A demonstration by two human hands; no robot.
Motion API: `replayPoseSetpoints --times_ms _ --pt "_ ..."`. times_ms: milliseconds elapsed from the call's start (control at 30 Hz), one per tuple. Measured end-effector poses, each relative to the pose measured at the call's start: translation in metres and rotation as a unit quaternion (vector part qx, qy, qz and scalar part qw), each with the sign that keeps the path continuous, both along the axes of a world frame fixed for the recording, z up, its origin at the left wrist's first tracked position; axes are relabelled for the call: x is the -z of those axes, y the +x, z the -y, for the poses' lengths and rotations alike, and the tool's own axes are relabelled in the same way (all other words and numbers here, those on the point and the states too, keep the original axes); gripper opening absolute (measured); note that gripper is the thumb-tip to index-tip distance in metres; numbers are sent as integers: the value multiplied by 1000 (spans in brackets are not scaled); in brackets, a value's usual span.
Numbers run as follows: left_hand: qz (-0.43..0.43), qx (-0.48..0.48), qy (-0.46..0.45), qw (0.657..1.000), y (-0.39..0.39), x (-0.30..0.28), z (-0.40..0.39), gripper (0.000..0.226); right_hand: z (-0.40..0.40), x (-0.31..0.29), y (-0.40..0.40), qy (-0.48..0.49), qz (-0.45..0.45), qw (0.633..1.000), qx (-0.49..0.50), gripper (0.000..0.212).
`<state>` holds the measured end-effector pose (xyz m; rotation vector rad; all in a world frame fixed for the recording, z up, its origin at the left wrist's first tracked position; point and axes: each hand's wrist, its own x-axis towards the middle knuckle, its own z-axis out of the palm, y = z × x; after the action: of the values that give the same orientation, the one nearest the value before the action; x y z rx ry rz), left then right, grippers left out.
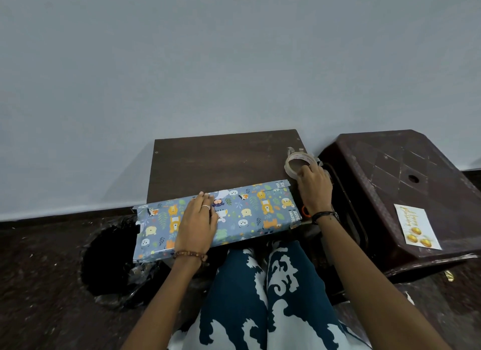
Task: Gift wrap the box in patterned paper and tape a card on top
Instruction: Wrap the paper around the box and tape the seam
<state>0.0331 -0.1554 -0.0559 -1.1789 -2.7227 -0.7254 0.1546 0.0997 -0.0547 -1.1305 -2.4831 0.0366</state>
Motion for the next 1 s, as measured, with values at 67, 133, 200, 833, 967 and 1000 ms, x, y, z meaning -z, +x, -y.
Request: replayPoseSetpoints --times_ms 67,133,200,833,967,1000 --pt "-1 -1 -1 1000 0 0 0 50 1 -1 2 0 -5 1000 -1 6" --pt "-1 2 -1 1000 0 -1 -1 51 3 -3 4 4 -11 1000 -5 8" --pt "-1 6 0 1000 1 -2 -1 51 6 -6 5 17 -8 1000 -9 13" --pt "7 0 17 1000 -1 3 0 33 -8 -22 10 -66 -7 996 -54 36" --pt "-8 1 19 1000 0 3 0 45 -14 -17 12 -97 -23 993 -62 33" --pt "-11 0 18 1000 1 2 0 45 -15 -17 13 -134 -46 989 -49 33"
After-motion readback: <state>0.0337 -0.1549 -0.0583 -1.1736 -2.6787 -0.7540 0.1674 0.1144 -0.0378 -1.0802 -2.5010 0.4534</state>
